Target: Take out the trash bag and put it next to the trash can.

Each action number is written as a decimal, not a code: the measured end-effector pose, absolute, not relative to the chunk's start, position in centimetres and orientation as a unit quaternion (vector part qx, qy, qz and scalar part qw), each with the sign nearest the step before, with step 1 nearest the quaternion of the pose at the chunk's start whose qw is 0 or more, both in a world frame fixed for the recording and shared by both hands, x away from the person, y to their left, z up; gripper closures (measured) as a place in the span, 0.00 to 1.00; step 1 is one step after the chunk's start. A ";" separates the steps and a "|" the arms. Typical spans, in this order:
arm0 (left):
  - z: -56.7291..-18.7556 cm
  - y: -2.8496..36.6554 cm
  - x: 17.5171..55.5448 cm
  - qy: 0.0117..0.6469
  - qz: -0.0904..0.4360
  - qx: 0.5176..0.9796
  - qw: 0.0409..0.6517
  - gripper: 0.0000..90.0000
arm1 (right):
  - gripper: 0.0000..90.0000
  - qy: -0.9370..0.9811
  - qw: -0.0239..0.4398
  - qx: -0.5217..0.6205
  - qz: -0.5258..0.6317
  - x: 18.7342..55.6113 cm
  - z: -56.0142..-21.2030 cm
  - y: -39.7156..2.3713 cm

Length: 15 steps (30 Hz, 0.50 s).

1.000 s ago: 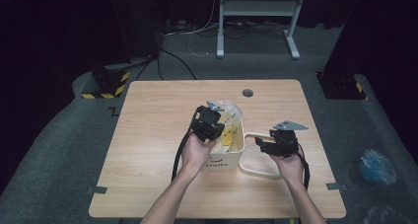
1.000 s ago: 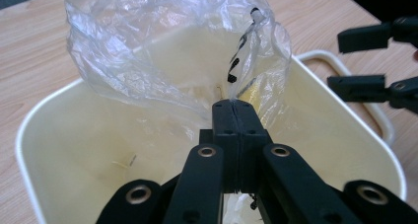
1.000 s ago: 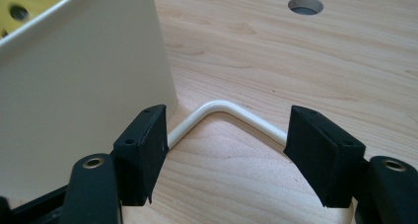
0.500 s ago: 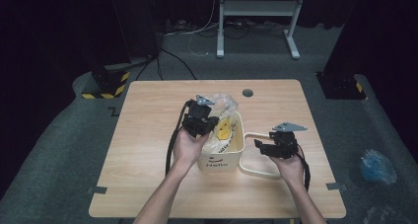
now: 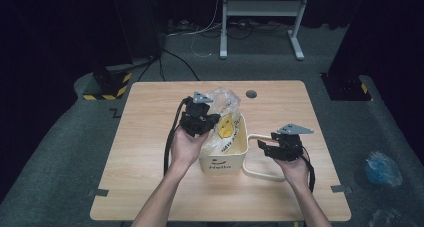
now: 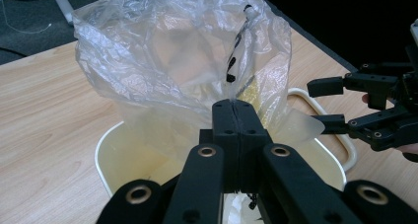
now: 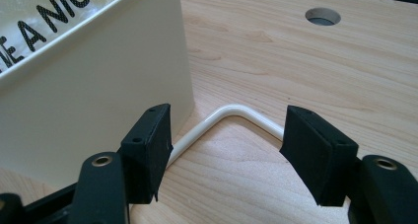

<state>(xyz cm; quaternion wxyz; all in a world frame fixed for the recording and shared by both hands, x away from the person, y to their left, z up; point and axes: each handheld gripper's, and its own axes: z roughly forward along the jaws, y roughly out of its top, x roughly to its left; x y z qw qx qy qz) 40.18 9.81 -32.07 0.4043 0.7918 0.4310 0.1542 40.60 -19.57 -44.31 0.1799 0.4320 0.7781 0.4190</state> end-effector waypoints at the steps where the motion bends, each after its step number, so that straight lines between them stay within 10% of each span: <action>1: -32.0 9.9 40.1 0.431 0.154 0.791 0.406 0.99 | 0.40 0.780 0.180 0.431 0.417 40.6 -44.4 -19.6; 15: -31.0 10.8 39.7 0.429 0.161 0.788 0.412 0.99 | 0.41 0.779 0.173 0.433 0.420 40.6 -44.7 -19.5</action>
